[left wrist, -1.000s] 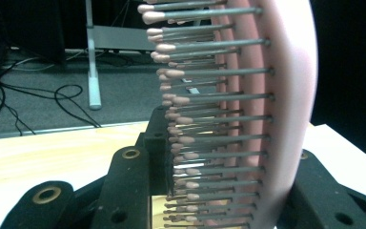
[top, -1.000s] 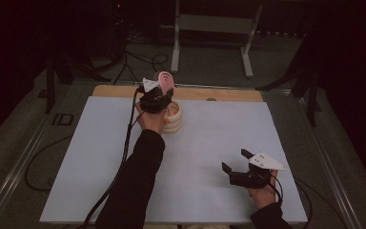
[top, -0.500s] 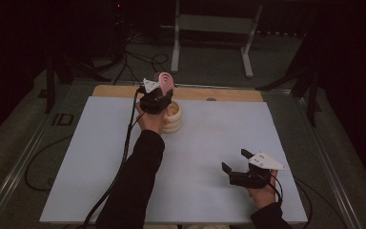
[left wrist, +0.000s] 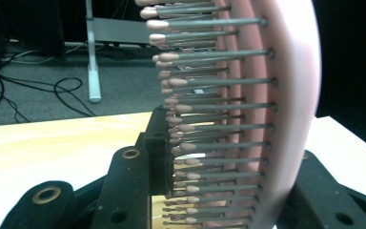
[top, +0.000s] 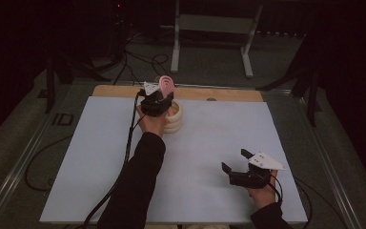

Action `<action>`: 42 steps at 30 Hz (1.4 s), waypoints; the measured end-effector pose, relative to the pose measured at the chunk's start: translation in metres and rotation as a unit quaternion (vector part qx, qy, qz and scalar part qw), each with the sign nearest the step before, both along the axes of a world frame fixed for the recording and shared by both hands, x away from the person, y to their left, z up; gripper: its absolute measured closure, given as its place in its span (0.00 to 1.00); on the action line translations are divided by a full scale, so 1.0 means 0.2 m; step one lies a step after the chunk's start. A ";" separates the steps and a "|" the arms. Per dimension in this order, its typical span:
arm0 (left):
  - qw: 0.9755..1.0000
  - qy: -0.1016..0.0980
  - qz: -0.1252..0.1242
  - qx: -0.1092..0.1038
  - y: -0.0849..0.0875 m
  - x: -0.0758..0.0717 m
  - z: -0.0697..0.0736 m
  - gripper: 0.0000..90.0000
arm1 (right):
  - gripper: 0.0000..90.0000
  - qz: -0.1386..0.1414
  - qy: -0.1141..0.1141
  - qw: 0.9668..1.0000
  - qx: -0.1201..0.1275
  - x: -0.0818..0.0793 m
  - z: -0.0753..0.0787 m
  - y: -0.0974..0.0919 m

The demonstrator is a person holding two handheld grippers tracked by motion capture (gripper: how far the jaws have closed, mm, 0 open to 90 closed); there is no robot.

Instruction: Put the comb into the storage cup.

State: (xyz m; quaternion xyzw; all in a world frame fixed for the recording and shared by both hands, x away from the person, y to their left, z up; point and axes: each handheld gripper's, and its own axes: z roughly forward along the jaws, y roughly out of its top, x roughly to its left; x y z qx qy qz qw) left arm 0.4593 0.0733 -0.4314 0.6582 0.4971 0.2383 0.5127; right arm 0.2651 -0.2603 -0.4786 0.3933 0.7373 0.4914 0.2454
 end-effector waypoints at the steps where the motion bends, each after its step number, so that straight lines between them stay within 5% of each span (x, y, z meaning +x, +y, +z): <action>1: 1.000 0.000 0.001 -0.002 0.00 0.00 0.00 0.70 | 0.10 0.000 0.000 1.000 0.000 0.00 0.00 0.00; 12: 0.999 0.013 0.008 -0.031 0.04 -0.01 -0.06 0.70 | 0.10 0.002 -0.001 1.000 -0.003 0.00 0.00 0.00; 42: 0.999 0.026 -0.005 -0.043 0.07 0.00 -0.06 0.69 | 0.10 0.003 0.002 1.000 -0.007 0.01 -0.01 0.01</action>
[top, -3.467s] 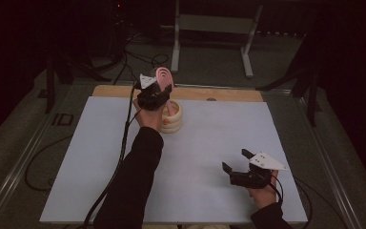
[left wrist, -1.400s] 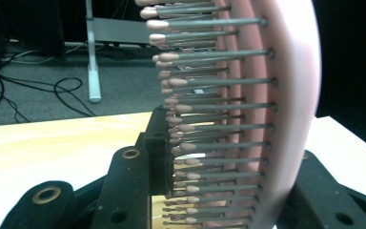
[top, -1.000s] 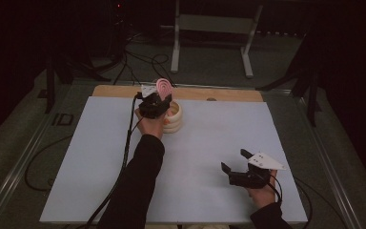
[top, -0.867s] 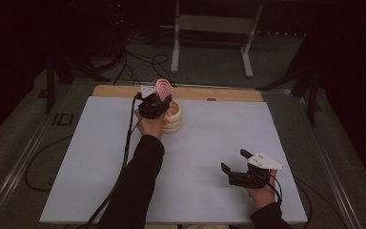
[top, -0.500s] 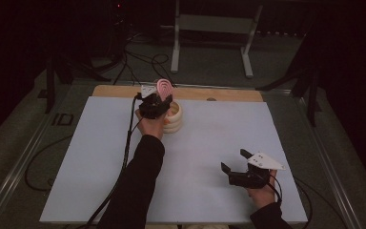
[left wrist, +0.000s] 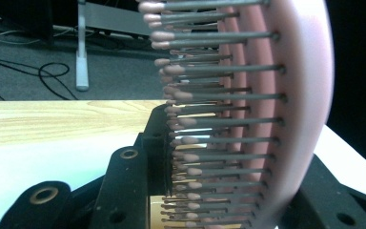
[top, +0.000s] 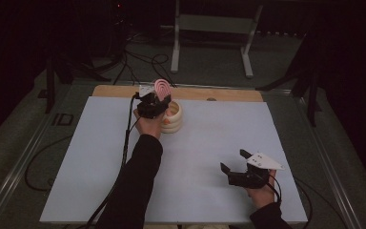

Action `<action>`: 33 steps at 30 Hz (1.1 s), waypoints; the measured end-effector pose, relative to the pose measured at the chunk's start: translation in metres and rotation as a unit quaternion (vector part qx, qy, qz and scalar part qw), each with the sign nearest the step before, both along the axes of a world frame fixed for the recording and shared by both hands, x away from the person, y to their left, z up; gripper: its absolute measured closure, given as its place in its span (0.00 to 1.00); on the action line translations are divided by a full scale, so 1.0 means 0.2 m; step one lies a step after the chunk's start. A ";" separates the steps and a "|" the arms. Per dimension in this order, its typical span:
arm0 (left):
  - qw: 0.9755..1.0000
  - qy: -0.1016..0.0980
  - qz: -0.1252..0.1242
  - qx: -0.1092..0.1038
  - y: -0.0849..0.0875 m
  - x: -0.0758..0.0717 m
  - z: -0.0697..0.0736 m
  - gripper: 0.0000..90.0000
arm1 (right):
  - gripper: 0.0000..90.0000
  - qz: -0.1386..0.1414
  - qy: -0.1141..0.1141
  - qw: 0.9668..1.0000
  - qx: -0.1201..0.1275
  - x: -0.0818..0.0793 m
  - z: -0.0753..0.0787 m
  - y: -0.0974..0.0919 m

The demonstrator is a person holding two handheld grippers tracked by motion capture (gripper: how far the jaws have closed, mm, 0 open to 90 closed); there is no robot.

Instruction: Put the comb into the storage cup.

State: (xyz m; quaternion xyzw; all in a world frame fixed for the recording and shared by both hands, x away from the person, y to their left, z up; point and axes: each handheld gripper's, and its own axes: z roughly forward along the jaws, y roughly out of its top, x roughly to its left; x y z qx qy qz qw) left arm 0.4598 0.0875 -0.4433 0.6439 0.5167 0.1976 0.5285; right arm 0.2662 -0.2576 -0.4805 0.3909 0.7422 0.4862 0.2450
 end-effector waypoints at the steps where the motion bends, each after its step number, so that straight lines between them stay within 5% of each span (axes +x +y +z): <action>1: 1.000 0.000 -0.001 0.000 0.00 0.00 0.00 0.69 | 0.10 0.000 0.000 1.000 0.000 0.00 0.00 0.00; 33: 1.000 0.011 0.000 0.012 0.05 0.02 0.00 0.66 | 0.10 -0.001 0.001 1.000 0.000 0.00 0.00 0.00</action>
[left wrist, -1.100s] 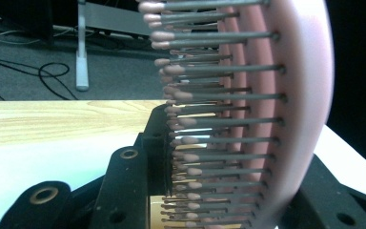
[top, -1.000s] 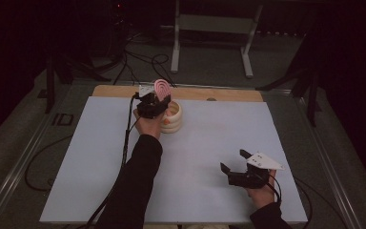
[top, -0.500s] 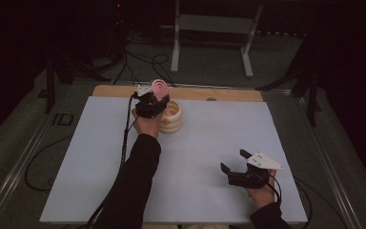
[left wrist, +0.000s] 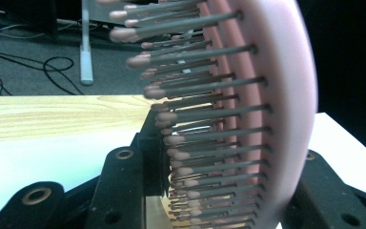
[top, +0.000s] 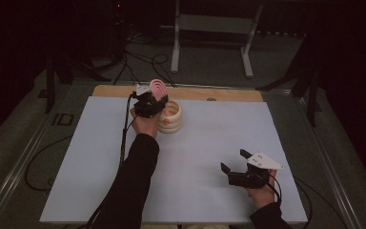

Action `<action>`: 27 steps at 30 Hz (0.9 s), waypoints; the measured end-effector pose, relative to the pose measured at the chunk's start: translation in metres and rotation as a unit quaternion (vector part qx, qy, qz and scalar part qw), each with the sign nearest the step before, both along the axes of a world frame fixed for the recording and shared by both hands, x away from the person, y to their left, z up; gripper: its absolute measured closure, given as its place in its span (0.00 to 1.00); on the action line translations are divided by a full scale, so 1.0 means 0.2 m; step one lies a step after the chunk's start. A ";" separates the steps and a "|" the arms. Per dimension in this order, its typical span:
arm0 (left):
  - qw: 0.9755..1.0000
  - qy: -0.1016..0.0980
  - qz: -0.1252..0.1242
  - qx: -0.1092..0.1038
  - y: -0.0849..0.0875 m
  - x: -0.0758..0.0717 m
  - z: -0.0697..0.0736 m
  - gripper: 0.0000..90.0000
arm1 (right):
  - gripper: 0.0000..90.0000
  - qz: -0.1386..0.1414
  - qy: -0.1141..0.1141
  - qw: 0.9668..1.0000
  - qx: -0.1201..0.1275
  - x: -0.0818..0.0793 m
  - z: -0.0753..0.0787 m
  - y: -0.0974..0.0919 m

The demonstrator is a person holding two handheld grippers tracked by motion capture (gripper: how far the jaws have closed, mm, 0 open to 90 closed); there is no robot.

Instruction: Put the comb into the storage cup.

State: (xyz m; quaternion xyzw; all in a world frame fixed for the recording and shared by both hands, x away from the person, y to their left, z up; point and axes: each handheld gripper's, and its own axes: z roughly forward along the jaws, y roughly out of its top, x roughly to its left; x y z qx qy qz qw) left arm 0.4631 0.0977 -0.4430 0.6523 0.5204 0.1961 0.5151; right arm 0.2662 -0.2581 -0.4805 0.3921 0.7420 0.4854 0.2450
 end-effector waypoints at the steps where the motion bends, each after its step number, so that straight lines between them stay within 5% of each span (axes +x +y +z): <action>1: 1.000 0.000 0.000 0.000 0.00 0.00 0.00 0.66 | 0.10 0.000 -0.001 1.000 -0.001 0.00 0.00 0.00; 23: 1.000 0.006 0.005 0.003 0.04 -0.01 -0.03 0.61 | 0.10 0.000 0.000 1.000 -0.002 0.00 0.00 0.00; 27: 1.000 0.010 0.010 0.008 0.04 -0.01 -0.03 0.53 | 0.10 0.000 0.001 1.000 -0.002 0.00 0.00 0.01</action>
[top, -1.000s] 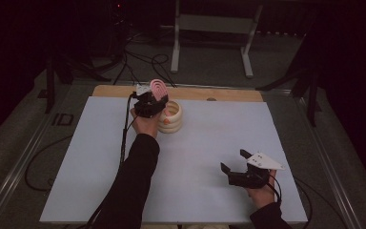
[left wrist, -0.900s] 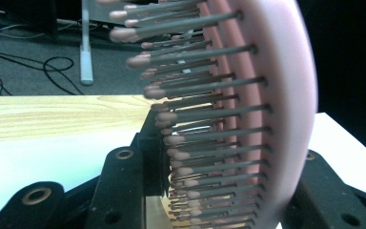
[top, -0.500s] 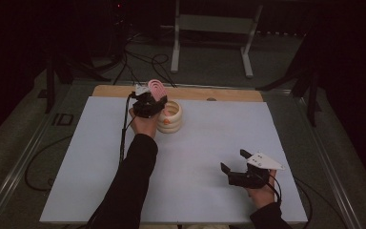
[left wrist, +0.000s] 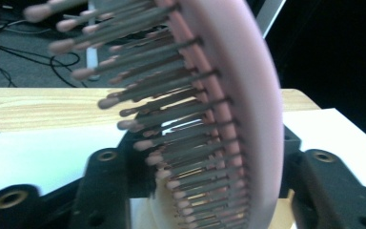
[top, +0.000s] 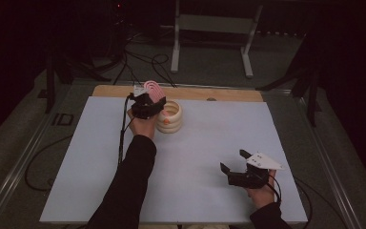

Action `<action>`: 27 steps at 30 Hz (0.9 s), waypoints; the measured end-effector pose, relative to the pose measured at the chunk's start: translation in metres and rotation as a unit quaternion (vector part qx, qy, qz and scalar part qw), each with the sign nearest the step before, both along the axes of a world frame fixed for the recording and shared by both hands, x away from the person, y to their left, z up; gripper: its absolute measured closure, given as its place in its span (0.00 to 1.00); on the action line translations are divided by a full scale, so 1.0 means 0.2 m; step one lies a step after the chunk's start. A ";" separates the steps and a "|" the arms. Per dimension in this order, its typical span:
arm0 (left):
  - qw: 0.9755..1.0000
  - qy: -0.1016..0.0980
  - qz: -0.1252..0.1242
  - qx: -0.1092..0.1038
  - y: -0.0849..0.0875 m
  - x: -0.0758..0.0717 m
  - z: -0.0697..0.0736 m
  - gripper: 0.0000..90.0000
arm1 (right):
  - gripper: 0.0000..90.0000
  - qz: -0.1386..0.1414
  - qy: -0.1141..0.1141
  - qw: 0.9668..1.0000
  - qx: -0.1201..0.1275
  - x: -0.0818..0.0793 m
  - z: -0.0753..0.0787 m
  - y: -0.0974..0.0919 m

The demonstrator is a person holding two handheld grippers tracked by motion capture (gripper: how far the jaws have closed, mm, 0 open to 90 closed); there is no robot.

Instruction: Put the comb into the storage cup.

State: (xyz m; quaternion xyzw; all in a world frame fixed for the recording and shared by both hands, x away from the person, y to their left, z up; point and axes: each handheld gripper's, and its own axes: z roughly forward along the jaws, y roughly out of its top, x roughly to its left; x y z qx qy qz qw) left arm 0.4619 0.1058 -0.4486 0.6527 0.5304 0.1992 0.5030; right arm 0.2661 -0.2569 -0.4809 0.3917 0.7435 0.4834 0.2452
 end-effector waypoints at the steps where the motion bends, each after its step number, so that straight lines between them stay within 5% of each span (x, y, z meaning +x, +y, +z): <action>1: 1.000 0.000 0.000 0.000 0.00 0.00 0.00 0.51 | 0.10 0.000 0.000 1.000 0.000 0.00 0.00 0.00; 15: 1.000 0.001 0.012 0.024 -0.02 -0.01 -0.01 0.23 | 0.10 0.002 0.000 1.000 -0.001 0.00 0.00 0.00; 27: 0.999 0.001 0.031 0.029 0.00 -0.02 -0.02 0.15 | 0.10 0.002 0.000 1.000 0.000 0.00 0.00 0.00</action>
